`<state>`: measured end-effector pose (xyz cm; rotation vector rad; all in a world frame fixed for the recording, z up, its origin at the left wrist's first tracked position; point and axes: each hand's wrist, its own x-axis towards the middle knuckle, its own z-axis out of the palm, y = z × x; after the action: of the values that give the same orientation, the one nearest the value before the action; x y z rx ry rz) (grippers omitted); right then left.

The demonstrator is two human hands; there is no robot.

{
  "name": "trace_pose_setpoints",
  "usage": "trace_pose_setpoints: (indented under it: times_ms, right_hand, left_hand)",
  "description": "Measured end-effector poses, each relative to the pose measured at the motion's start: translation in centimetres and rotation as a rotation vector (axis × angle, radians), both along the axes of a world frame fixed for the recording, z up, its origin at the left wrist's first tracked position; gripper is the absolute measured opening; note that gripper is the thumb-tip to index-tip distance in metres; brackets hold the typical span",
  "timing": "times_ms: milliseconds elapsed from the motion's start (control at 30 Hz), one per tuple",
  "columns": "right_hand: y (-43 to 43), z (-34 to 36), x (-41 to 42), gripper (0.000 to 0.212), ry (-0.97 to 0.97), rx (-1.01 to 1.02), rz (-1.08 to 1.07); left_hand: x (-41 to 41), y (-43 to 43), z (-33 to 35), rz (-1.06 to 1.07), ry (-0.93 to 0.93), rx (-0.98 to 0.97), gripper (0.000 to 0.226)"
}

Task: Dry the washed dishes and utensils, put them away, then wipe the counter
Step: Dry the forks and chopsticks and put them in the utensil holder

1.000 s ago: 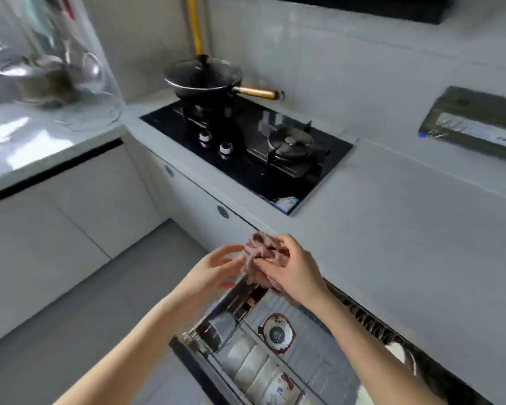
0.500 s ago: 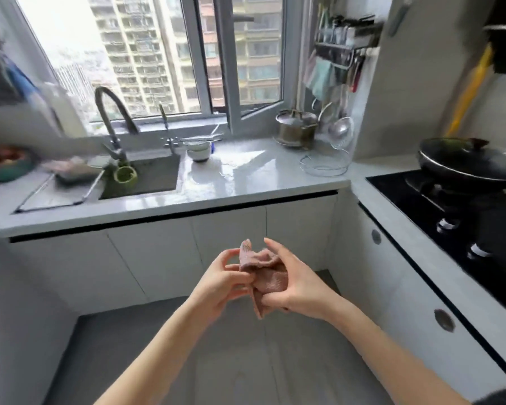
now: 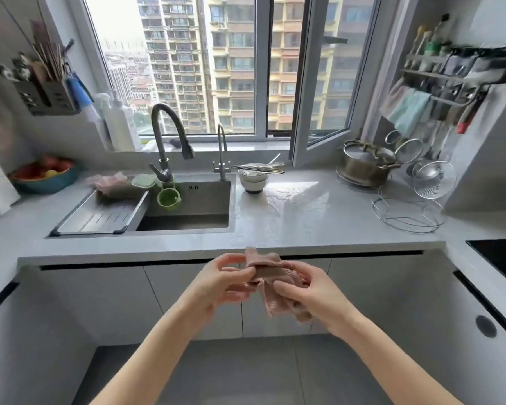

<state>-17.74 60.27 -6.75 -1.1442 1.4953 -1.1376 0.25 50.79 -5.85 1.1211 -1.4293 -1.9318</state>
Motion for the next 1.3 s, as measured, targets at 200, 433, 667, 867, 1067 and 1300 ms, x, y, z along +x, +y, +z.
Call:
trace_pose_setpoints:
  times_ms: [200,433,667,867,1067,1300]
  right_hand:
    - [-11.3,-1.8,-6.4,0.023,-0.079,-0.068,-0.135]
    - [-26.8,-3.6,-17.2,0.024,0.019,-0.04,-0.249]
    - [-38.7,-5.7,-25.3,0.025,0.013,0.015,-0.37]
    - [-42.7,-6.8,-28.0,0.025,-0.003,0.061,-0.424]
    - [-43.6,-7.0,-28.8,0.025,-0.028,0.119,-0.428]
    - [-44.6,-5.8,-28.0,0.022,-0.049,0.155,-0.37]
  left_hand:
    - [-4.1,-11.7,-1.3,0.108,-0.043,0.025,0.02]
    - [-14.4,-29.2,-2.7,0.303,-0.039,0.265,0.008]
    - [-26.4,-42.0,-5.6,0.322,0.039,0.691,0.02]
    - [-34.0,-47.5,-7.3,0.393,0.16,0.881,0.051]
    - [-36.0,-49.6,-8.8,0.409,0.186,0.912,0.021]
    - [-33.0,-48.4,-8.7,0.378,0.004,0.758,0.02]
